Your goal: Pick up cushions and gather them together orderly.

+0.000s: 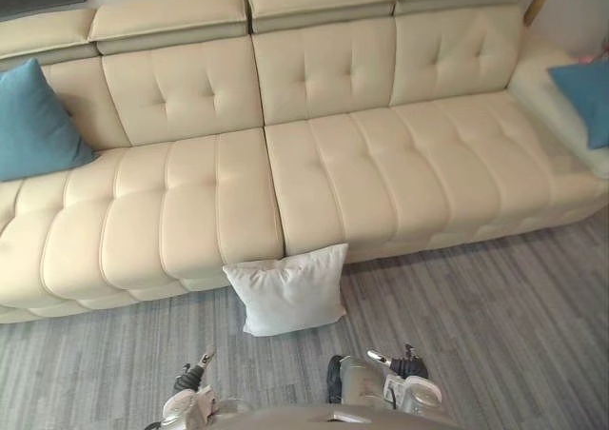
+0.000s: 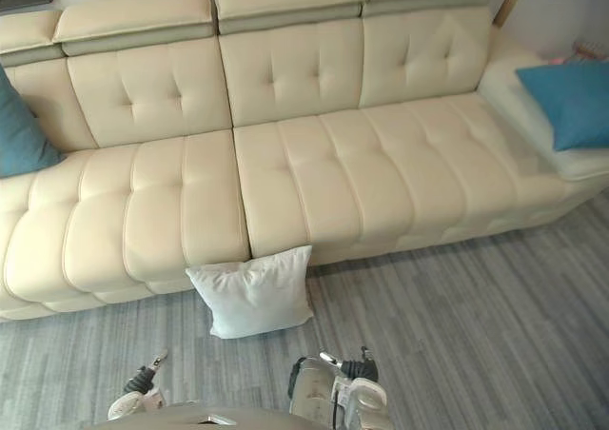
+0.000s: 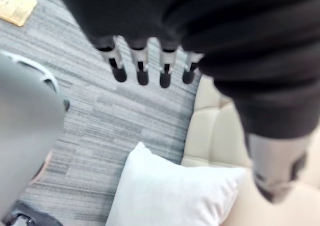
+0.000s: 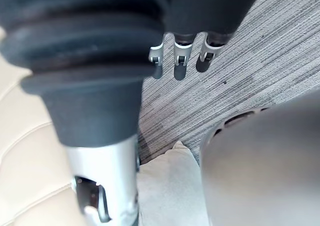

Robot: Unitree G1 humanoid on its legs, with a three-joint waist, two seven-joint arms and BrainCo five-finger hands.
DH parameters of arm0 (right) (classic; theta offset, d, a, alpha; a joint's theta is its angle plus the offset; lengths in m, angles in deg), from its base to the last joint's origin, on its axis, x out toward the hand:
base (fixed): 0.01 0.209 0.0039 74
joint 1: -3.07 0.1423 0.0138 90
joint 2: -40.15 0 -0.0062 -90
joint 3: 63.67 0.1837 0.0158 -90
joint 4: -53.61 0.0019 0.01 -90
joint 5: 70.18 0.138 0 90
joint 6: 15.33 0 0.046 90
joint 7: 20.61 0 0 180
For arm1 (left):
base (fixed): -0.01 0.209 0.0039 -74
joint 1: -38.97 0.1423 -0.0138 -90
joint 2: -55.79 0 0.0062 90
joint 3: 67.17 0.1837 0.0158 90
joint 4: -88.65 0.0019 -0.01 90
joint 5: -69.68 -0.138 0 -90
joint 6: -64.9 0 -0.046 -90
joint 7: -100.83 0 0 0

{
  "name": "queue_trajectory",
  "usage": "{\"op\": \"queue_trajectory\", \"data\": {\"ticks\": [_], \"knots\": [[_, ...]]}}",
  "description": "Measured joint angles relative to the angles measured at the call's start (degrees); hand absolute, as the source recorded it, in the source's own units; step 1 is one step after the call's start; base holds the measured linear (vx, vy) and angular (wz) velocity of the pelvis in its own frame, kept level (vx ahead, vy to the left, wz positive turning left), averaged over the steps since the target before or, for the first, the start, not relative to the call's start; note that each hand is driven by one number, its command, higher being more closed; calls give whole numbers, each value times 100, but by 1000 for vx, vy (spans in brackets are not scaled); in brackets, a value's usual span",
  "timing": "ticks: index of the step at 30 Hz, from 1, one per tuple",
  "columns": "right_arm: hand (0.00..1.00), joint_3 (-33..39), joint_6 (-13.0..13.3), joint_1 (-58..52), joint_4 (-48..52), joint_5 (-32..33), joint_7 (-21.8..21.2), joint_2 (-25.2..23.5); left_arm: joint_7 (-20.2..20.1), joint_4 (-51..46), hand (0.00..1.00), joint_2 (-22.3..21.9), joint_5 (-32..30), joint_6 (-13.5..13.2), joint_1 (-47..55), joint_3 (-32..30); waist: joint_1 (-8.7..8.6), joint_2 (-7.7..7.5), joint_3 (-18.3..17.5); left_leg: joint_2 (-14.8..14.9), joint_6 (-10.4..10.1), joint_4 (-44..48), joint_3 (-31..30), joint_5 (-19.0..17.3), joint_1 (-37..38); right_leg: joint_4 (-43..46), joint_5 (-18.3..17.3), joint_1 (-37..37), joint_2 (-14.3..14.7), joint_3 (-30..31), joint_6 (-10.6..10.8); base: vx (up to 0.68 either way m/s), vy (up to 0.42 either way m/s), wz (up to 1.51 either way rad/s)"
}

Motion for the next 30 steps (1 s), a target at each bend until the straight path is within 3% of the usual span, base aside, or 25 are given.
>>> {"op": "queue_trajectory", "data": {"ticks": [2, 4, 7, 8, 9, 10, 11, 15, 20, 25, 28, 30], "knots": [[0, -3, 2, -51, 13, 4, 4, 6, -4, -169, 0, -33, 19, -12, 32, -4, 81, 21, 0, 263, -66, 1079, -24, 108, -525, -109, -17, 160, 25, -63, -30, -50, -11, 23], [0, 4, -2, -69, 12, 7, 20, 10, -10, -187, 0, -36, 16, -31, 71, -2, 138, 26, -1, 359, 100, 1386, 65, -101, -701, -142, -20, 206, 20, -43, -31, -23, 54, 3], [0, 1, -6, -72, 39, 10, 20, 6, -8, -207, 0, -36, 12, -30, 76, 3, 124, 30, -3, 213, 203, 502, 180, -477, -847, -202, 54, 147, 23, 55, 85, -14, 151, -10], [0, -6, -11, -43, 7, 1, 23, 0, -7, -226, 0, -39, 17, -34, 68, -40, 194, 62, -31, 56, -28, -110, 199, -491, -762, -92, 110, -22, 50, 237, 186, 5, 184, -37], [0, -12, -34, -61, 0, 3, 22, 1, -6, -231, 0, -13, -6, -30, 71, -49, 191, 52, -41, -37, 39, -239, 279, -460, -738, -161, 169, -48, 32, 349, 256, 45, 221, -41], [0, -7, -61, -79, 3, 0, 21, -36, -5, -235, 0, 19, -74, -29, 85, -53, 168, -66, -120, -113, 57, -352, 376, -380, -701, -345, 350, -30, 31, 466, 248, 89, 173, -28], [0, -8, -68, -82, -2, 0, 22, -41, -1, -231, 0, 23, -101, -29, 91, -60, 177, -17, -99, -161, 60, -423, 456, -378, -648, -446, 404, -19, 26, 527, 264, 93, 184, -28], [0, -2, -76, -97, -19, -4, 21, -56, 3, -146, 0, 38, -210, 6, 75, -36, 126, -76, -211, -402, 188, -788, 589, -298, -326, -767, 571, 168, -58, 630, 394, 121, 134, -15], [0, 10, -87, -135, -23, -13, 19, -4, -4, -121, 0, -53, -227, 15, 88, 74, 136, 87, -307, -563, 286, -1128, 562, -168, -133, -990, 601, 329, -105, 621, 432, 70, 51, 1], [0, -106, -94, -125, -5, -138, 38, 35, -2, -148, 0, -11, -273, 14, 85, 338, 157, 83, -304, -620, 271, -1451, 479, 64, -62, -1067, 613, 360, -92, 609, 439, -20, -10, 0], [0, -482, -108, 96, 303, -324, 121, 120, 51, -427, 0, 131, -277, -4, -37, 782, 171, -17, -43, -605, 234, -1320, 474, 114, -461, -730, 587, -172, -116, 659, 397, -109, -51, 1], [0, -681, -105, 386, 746, -513, 239, 182, 168, -679, 0, 266, -194, -41, -337, 1065, 158, -93, 316, -437, 214, -639, 380, -67, -1174, -438, 599, -704, -101, 640, 349, -205, -79, 13]]}}
